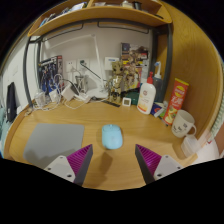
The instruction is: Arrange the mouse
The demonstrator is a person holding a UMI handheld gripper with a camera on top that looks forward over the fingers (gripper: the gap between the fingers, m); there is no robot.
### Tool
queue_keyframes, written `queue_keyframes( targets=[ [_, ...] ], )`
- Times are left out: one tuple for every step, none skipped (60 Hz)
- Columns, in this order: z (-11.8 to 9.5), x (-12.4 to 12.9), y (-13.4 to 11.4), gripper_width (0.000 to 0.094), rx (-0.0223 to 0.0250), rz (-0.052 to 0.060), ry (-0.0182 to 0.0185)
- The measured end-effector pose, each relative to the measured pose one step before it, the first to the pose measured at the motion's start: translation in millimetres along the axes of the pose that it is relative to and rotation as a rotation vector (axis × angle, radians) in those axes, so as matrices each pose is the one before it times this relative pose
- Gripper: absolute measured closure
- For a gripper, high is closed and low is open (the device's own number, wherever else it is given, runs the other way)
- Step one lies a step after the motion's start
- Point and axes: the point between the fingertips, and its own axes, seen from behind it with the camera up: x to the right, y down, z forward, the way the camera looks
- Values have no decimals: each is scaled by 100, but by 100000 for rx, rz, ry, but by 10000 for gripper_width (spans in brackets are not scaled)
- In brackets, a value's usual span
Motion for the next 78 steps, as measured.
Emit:
queue_keyframes(
  targets=[
    [492,60,-167,79,-50,-381,-719],
    [500,44,-135,78,-108,-389,-884],
    [507,-1,-145,79,-123,-374,-905],
    [517,-15,-131,77,-153,-344,-808],
    [488,-19,-121,79,-259,-285,-641],
    [516,-7,-114,79,-255,-222,-599],
    [481,-36,-69,81,-287,-247,-645],
    [463,-71,-72,78,-307,-304,-697],
    [482,-28,-76,79,-256,-346,-723],
    [474,-87,-59,78,-155,-259,-451],
    [451,-2,-73,79,-128,-200,-379],
    [427,22,-73,78,-85,-198,-187],
    [436,31,-101,77,-71,-208,-47],
    [415,37,-64,78,-114,-188,-35],
    [404,64,-57,78,-63,-180,95],
    [470,335,-229,79,-180,-362,25],
    [385,127,-31,82,137,-179,446],
    [317,9,-8,81,116,-231,514],
    [322,49,-2,82,-32,-335,146],
    [287,9,13,84,-203,-278,39],
    [285,-8,50,87,-372,-213,17],
    [242,-27,59,92,-387,-120,-94],
    [203,-60,28,107,-285,42,-152],
    [195,-55,6,122,-38,133,-188],
    [163,22,-30,136,-28,24,-522],
    [140,-88,14,147,58,-124,-452],
    [142,-100,54,165,-79,-93,-358],
    [148,-60,87,183,-121,21,-124],
    [145,-35,115,216,-260,46,42],
    [96,-151,-47,215,667,510,-580],
    [109,-180,-76,279,599,834,-735],
    [46,-170,107,343,-224,873,-730],
    [38,-130,-6,407,209,1134,-435],
    [27,-49,-38,410,258,1011,-86],
    [-53,11,7,411,-196,327,204],
    [-24,20,14,419,-104,-308,66],
    [-30,27,51,422,-325,-519,45],
    [-24,13,60,430,-349,-368,21],
    [-23,16,14,436,-221,-149,56],
    [-5,3,48,448,-312,288,164],
    [12,-18,38,456,-56,620,253],
    [2,13,-10,464,-190,713,270],
    [-13,21,33,481,-258,505,298],
    [-9,57,15,493,-217,170,451],
    [-7,36,24,510,-232,42,411],
    [-1,-26,67,543,-495,-80,187],
    [-12,-3,18,524,-446,155,229],
    [-26,-27,21,580,-464,491,170],
    [-13,9,17,601,-444,664,295],
    [-8,-46,44,570,-508,367,87],
    [32,-19,-32,578,-234,-251,104],
    [31,-1,19,656,-322,-25,343],
    [4,4,59,655,-574,206,308],
    [32,80,49,667,-177,-36,120],
    [-32,-92,-54,668,-705,295,239],
    [2,8,-60,668,-163,353,132],
    [-13,-17,-59,668,-202,542,118],
    [-38,-11,-30,668,-389,367,175],
    [-27,104,-43,669,-38,-31,204],
    [-141,-19,-205,669,-592,368,696],
    [-144,137,-152,669,-358,561,905],
    [-129,155,-266,669,367,576,860],
    [-244,146,-474,668,622,441,1087],
    [-319,170,-569,668,947,229,1167],
    [-407,120,-664,667,1170,91,1012],
    [-476,34,-778,668,1400,207,643],
    [-565,-48,-890,668,1639,357,555],
    [-536,-18,-961,668,1885,577,703],
    [-557,-31,-1078,669,1820,492,757],
    [-581,-122,-881,669,1453,197,486],
    [-618,-193,-965,668,1483,-103,237],
    [-588,-270,-985,668,1542,-91,201],
    [-599,-252,-992,668,1703,12,268],
    [-578,-329,-1000,668,1714,76,160],
    [-574,-430,-973,667,1602,26,-62],
    [-585,-534,-947,667,1535,45,-357],
    [-534,-582,-904,667,1532,103,-477],
    [-413,-742,-771,667,1573,210,-321]
  ],
)
